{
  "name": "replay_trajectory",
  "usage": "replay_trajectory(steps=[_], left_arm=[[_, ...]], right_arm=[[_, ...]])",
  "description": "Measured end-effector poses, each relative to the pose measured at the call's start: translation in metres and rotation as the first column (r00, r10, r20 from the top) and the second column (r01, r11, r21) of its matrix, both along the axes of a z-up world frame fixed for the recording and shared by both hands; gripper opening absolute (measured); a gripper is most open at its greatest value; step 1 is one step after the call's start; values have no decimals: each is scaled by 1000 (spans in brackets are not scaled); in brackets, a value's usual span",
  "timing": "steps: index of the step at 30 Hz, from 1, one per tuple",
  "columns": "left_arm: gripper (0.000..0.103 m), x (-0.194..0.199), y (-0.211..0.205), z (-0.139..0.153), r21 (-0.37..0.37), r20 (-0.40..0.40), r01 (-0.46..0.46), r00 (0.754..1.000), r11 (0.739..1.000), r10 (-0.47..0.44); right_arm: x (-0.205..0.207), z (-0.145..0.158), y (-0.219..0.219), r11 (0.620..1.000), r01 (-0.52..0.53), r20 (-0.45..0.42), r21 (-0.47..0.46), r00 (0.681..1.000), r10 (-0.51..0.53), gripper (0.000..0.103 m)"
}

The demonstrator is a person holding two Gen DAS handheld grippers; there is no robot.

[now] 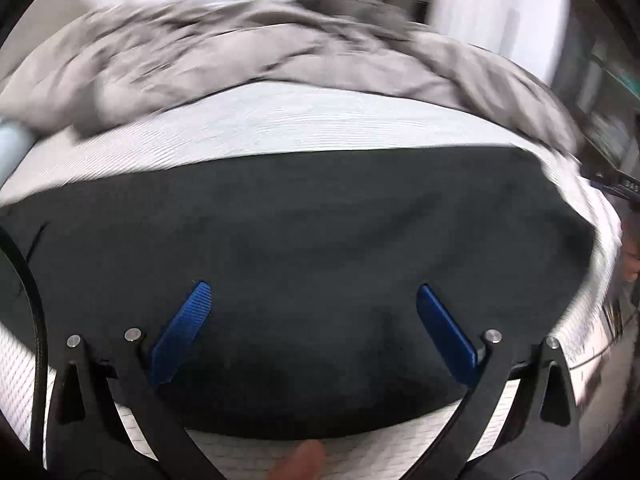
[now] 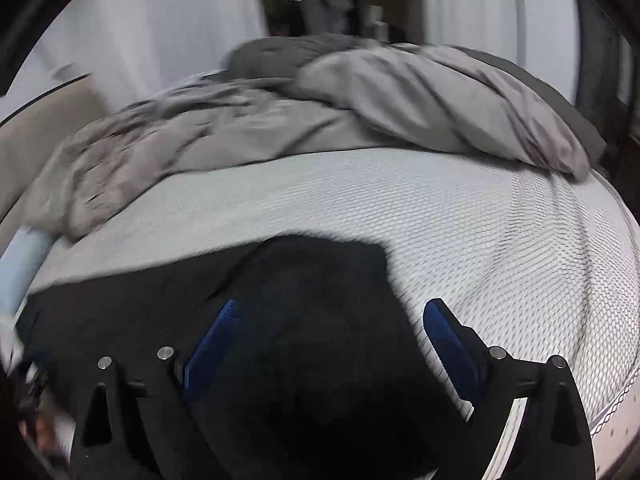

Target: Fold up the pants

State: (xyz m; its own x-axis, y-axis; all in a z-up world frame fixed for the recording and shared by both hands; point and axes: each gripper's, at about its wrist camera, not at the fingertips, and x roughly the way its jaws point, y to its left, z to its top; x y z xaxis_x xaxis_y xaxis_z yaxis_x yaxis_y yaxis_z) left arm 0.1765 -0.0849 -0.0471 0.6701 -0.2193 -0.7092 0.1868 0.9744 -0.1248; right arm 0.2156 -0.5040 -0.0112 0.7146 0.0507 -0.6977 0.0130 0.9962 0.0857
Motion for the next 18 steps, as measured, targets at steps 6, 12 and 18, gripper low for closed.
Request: replay_trajectory(steps=[6, 12, 18], left_arm=[[102, 20, -62, -20, -26, -100, 179, 978, 984, -181], [102, 21, -42, -36, -43, -144, 197, 969, 980, -201], [102, 25, -18, -43, -41, -166, 143, 975, 989, -148]], right_arm=[[-29, -35, 71, 978, -209, -37, -19, 977, 208, 100], [-36, -90, 104, 915, -383, -169, -124, 917, 361, 99], [-51, -83, 25, 942, -111, -151, -317, 986, 66, 100]])
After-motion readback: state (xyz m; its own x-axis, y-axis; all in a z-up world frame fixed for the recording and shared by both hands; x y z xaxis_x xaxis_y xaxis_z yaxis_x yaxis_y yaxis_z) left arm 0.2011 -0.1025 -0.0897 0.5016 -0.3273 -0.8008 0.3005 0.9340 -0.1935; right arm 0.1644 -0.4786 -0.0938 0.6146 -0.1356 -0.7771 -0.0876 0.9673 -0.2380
